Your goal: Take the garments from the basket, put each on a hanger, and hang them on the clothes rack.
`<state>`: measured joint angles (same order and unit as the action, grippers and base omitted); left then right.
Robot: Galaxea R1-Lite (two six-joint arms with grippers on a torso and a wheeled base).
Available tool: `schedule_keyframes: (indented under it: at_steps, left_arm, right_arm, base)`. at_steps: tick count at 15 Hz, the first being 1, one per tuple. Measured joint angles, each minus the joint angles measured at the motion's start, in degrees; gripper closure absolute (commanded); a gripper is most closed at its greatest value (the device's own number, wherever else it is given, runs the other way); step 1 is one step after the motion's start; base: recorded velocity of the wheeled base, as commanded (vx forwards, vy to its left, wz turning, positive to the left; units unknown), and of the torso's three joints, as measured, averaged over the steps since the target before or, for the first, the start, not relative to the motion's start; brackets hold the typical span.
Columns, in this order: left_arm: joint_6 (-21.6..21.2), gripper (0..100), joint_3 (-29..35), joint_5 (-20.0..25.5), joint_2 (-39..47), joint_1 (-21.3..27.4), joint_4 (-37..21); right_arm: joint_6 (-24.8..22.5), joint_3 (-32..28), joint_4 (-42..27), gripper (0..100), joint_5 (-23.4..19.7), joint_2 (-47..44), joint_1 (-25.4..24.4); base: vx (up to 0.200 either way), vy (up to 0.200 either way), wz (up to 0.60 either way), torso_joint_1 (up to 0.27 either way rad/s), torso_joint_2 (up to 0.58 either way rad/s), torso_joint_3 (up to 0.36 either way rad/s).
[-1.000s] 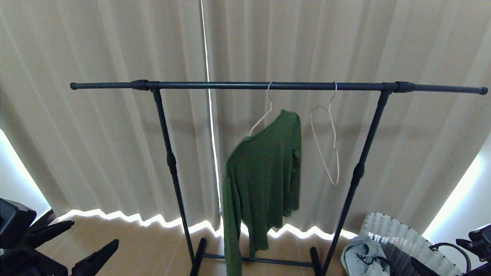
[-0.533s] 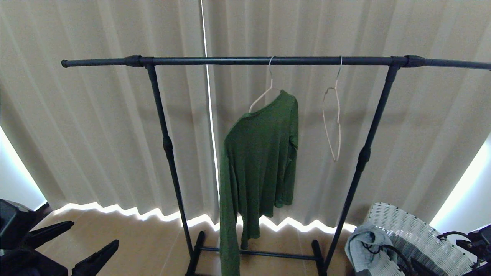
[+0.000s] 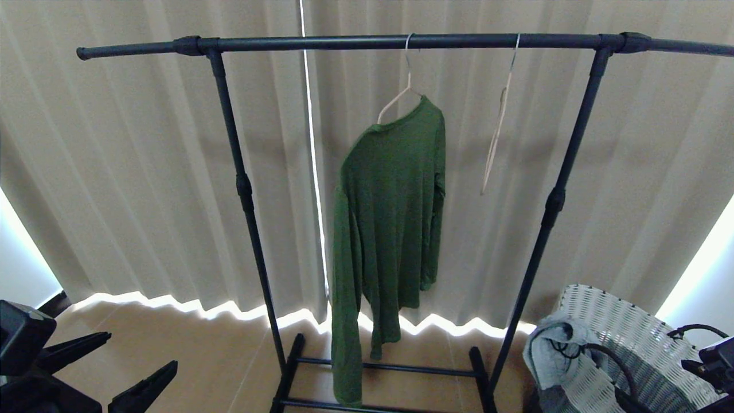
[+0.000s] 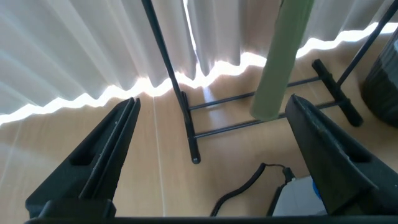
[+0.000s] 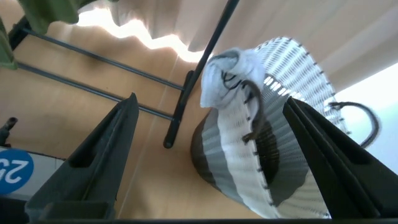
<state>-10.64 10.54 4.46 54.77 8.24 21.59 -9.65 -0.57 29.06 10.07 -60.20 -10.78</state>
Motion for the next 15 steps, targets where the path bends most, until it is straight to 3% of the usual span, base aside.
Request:
schedule_keyframes:
  at_steps: [6,15]
  left_arm:
    - [-0.06,0,-0.02,0.00,-0.20,0.02,0.02]
    - [-2.29,0,-0.73,0.02,-2.35,0.02,-0.06]
  right_arm:
    - [0.06,0.46,-0.09,0,0.07,0.06,0.00]
    - [0.02,0.52,-0.09,0,-0.22,0.17,-0.18]
  base:
    - [0.000,0.000,0.00,-0.077,0.40,0.312]
    - [0.000,0.000,0.00,-0.003,0.03,0.022]
